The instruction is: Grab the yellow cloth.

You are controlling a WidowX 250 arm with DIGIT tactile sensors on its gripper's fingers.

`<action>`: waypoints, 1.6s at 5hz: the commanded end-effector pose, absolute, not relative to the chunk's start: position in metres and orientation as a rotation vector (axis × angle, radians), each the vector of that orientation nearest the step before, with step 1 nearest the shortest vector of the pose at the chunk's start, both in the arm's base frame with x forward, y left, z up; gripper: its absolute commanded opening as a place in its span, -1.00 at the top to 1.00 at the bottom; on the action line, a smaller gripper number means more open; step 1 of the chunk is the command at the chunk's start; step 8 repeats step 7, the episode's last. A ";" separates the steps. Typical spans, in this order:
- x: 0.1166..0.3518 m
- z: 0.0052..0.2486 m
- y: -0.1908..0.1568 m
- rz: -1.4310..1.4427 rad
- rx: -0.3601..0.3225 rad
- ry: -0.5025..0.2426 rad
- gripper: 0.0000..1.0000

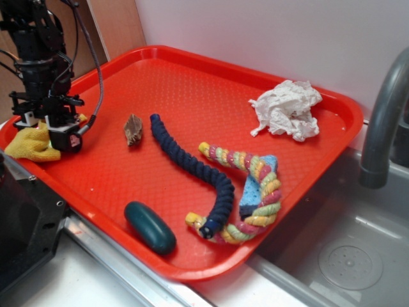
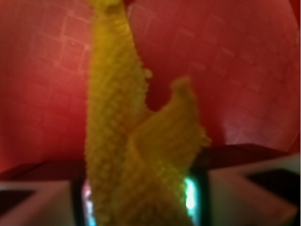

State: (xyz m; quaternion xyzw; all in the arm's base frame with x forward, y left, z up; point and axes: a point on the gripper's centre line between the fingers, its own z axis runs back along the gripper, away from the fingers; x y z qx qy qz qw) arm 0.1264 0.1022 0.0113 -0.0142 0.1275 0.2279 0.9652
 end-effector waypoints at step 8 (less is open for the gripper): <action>0.157 0.248 0.002 0.273 -0.163 -0.253 1.00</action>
